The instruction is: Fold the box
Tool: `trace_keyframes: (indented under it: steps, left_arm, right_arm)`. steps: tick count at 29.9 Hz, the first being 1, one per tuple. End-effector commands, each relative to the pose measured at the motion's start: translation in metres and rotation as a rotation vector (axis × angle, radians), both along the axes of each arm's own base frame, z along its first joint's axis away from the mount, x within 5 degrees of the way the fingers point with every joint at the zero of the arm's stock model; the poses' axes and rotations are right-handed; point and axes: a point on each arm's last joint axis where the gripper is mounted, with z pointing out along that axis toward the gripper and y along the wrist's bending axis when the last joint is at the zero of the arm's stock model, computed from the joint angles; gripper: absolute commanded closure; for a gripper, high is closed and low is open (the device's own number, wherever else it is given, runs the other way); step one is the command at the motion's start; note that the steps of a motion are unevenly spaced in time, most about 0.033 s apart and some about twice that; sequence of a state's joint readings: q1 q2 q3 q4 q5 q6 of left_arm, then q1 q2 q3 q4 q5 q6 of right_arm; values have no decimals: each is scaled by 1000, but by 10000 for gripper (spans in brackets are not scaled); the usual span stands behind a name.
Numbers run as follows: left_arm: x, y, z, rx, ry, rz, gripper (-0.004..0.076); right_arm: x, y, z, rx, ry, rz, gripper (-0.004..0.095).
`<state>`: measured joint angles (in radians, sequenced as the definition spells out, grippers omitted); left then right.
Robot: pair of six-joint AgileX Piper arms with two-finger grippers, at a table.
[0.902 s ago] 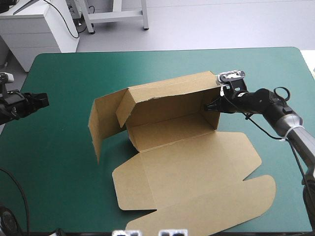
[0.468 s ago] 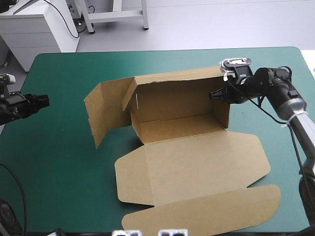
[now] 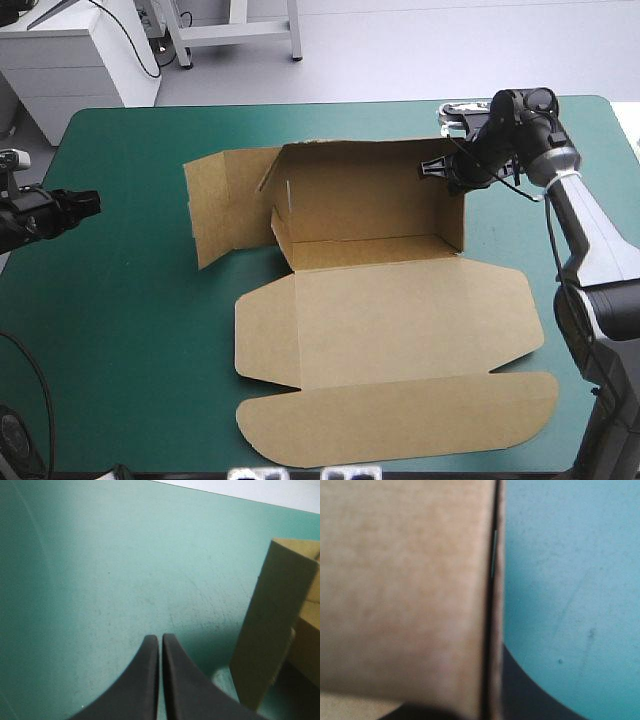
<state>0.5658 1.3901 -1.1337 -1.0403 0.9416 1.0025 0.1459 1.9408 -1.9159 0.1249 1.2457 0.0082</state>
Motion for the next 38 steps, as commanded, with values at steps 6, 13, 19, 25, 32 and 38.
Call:
trace_keyframes:
  steps: [6,13,19,25,32,38]
  left_arm:
    - [-2,-4,20,-26,-85,15,716]
    - [-1,-5,22,-46,-98,20,716]
    - [-1,-4,22,-42,-102,24,717]
    - [0,-3,23,-39,-108,38,716]
    - [-1,-3,22,-38,-106,36,717]
    - [-1,-3,22,-39,-105,32,716]
  right_arm:
    - [19,4,7,34,-63,-14,907]
    - [33,7,-17,46,-34,-21,899]
    - [41,11,-21,91,-77,-15,774]
    - [45,12,-26,91,-88,-11,451]
    - [50,9,-5,72,-181,-27,291]
    - [38,5,28,32,-170,-9,291]
